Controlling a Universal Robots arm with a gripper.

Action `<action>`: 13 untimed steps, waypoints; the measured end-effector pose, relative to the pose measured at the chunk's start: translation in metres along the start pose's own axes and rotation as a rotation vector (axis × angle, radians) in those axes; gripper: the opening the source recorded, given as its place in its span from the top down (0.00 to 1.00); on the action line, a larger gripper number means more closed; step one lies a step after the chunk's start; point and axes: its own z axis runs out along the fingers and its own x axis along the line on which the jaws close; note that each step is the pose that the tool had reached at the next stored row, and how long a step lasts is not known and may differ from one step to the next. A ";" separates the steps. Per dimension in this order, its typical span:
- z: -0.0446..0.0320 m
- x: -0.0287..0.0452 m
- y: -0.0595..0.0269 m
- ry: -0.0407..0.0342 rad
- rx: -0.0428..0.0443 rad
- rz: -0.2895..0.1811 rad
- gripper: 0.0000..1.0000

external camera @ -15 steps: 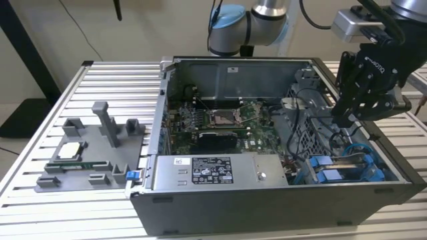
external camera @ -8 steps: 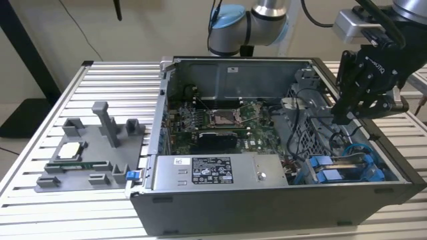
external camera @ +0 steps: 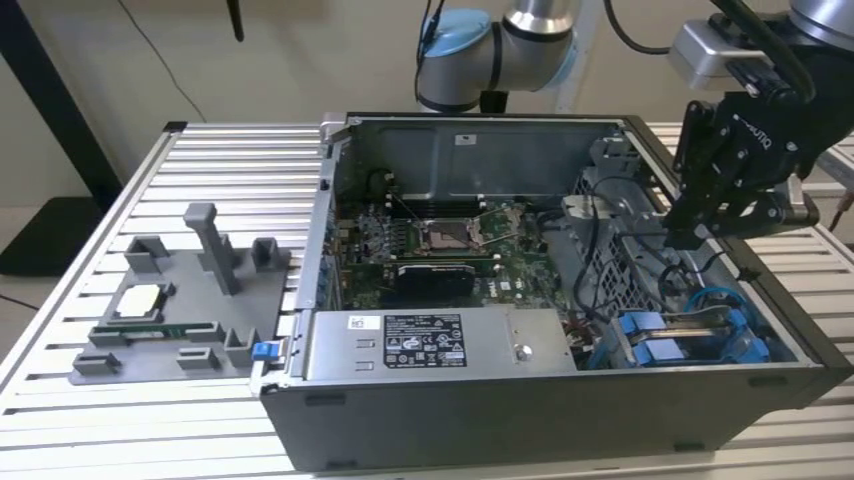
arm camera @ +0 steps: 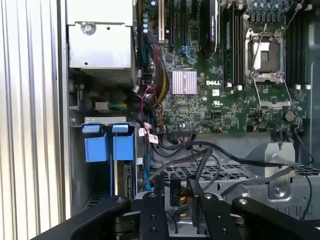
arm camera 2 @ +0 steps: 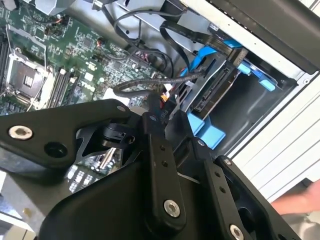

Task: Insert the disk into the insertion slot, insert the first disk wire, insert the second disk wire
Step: 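Insert the first disk wire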

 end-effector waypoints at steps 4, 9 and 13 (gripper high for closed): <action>0.0014 0.0004 -0.0003 -0.0006 0.0010 0.000 0.00; 0.0021 0.0005 -0.0003 -0.0014 0.0019 0.001 1.00; 0.0021 0.0005 -0.0003 -0.0015 0.0019 0.001 1.00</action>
